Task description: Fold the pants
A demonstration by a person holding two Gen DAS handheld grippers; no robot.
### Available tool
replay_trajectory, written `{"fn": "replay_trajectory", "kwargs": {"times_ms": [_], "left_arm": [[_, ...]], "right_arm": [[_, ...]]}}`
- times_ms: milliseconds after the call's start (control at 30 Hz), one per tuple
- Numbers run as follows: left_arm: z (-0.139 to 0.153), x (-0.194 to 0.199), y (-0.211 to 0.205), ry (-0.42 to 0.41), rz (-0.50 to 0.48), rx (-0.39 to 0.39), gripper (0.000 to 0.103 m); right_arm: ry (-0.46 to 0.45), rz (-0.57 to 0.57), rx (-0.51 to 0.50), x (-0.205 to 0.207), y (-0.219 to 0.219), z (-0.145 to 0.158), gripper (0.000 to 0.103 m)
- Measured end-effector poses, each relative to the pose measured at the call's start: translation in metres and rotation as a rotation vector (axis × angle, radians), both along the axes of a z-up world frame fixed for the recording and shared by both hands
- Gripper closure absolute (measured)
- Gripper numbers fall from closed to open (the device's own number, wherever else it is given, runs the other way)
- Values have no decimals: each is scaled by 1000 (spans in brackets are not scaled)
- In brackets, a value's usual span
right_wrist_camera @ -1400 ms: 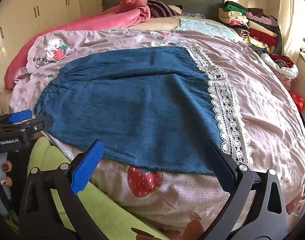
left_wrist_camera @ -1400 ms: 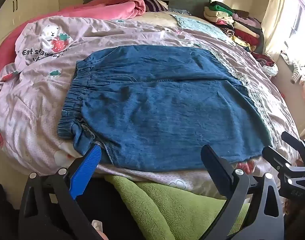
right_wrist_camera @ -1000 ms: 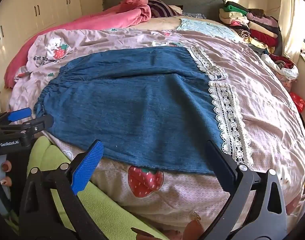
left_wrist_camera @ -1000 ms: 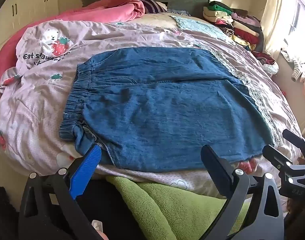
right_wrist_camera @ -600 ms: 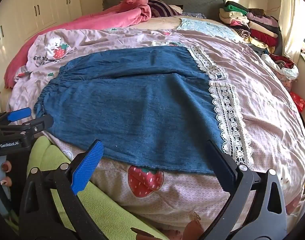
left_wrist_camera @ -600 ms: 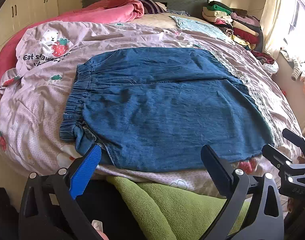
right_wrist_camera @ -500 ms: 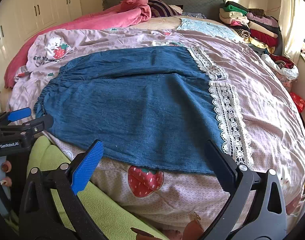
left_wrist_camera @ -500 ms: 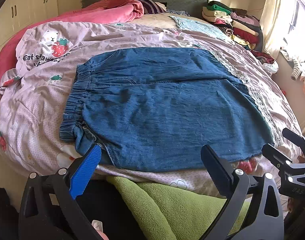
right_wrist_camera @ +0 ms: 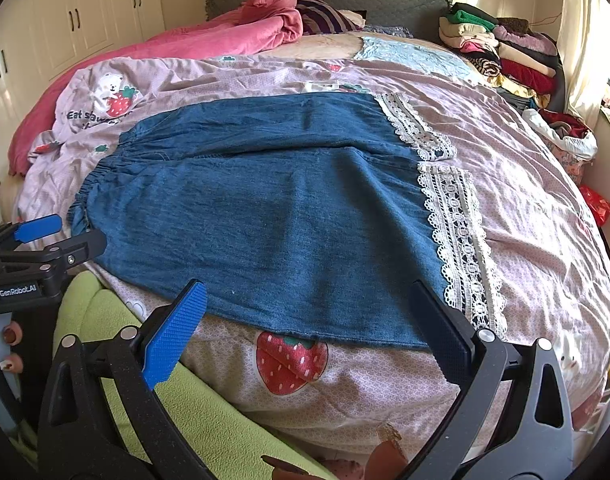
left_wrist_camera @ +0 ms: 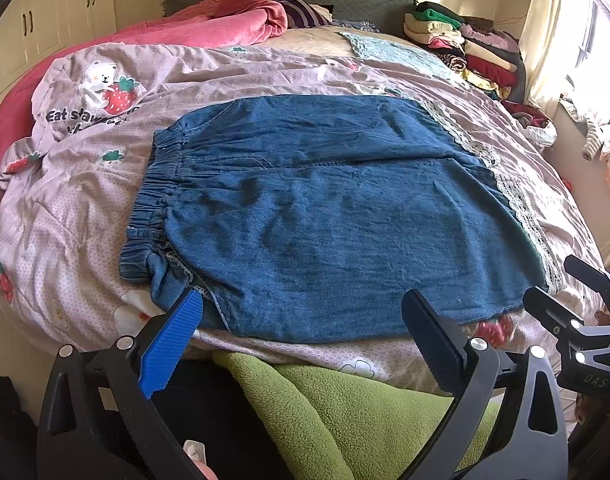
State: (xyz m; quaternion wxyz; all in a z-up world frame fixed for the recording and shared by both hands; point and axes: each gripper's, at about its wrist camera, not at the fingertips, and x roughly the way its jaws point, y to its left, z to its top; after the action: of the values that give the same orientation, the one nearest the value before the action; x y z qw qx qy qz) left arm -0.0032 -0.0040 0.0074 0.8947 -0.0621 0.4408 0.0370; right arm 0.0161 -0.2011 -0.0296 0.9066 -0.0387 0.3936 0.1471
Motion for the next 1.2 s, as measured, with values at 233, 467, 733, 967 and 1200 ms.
{"fn": "replay_trajectory", "kwargs": {"times_ms": [233, 467, 733, 967, 1200], "left_arm": [[0, -1, 0, 1, -3, 1, 4], [-1, -1, 0, 5, -1, 1, 4], [-6, 6, 4, 17, -4, 8, 4], [-12, 13, 7, 30, -14, -4, 4], [-18, 26, 16, 35, -7, -12, 4]], "right_arm": [[1, -3, 0, 1, -1, 1, 8], [1, 1, 2, 2, 0, -1, 8], [2, -1, 4, -1, 0, -2, 8], [16, -17, 37, 16, -8, 0, 8], [33, -32, 61, 46, -31, 0, 8]]}}
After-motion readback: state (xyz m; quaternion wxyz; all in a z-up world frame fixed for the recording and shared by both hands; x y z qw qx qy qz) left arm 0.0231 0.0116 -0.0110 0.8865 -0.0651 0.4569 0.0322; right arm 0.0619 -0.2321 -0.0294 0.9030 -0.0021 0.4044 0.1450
